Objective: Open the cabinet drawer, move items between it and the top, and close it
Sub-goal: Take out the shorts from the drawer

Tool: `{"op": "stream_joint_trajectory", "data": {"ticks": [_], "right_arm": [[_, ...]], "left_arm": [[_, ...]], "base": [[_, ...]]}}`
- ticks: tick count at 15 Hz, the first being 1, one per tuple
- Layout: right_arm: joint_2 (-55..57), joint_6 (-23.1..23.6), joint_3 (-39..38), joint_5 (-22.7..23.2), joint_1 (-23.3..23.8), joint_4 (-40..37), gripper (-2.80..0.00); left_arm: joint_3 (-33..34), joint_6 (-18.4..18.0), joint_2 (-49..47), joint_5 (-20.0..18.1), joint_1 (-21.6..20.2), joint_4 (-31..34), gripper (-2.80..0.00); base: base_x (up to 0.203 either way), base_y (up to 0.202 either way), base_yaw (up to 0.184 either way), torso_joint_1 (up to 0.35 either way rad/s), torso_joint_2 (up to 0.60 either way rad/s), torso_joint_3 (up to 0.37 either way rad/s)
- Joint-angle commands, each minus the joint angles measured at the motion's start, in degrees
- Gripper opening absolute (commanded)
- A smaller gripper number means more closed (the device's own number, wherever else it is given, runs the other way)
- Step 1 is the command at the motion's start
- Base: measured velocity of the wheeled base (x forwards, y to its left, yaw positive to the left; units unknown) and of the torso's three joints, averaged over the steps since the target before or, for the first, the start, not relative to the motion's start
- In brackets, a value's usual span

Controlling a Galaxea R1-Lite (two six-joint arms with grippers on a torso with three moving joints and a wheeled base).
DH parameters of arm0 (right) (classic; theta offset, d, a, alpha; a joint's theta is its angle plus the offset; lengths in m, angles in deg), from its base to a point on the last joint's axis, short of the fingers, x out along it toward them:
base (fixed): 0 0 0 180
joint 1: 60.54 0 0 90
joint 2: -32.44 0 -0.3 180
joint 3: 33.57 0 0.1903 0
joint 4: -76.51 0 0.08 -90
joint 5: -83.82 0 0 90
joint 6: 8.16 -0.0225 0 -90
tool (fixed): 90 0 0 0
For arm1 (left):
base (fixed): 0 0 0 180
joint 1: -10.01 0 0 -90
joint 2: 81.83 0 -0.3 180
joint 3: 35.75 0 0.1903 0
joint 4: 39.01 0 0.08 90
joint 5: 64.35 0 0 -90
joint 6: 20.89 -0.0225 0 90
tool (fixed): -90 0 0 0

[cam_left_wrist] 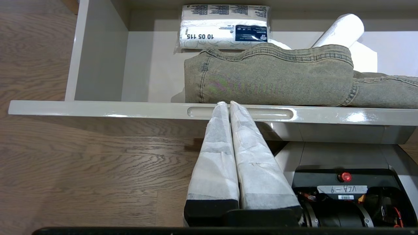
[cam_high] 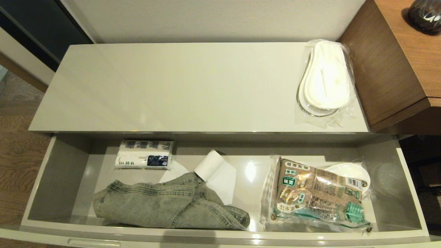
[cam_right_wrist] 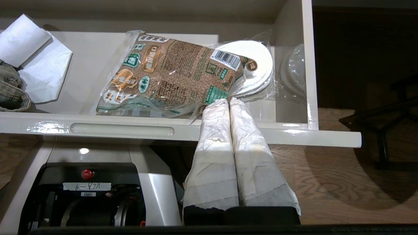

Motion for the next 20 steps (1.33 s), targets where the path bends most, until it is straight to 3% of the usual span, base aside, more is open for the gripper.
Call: {"op": "stream_joint_trajectory", "data": {"ticks": [1,8,20], "right_arm": [[0.2,0.1,0.0,0.0,-0.1,0.0,-2.80],[0.2,0.3,0.0,0.3,-0.1,0.0,-2.80],[-0.6,2.2,-0.5,0.3,-0.1,1.7,-2.80]], "left_arm": [[0.0,0.0,-0.1,0.0,0.0,0.0,-2.80],[-0.1,-2.9,-0.1,-0.2,0.0,0.2,-2.80],[-0.1,-4.4,-0.2,-0.2,0.0,0.2,-2.80]], "base": [[0.000,0.000,0.000,0.000,0.00,0.000],[0.000,0.000,0.000,0.000,0.00,0.000],[0.000,0.000,0.000,0.000,0.00,0.000]]}}
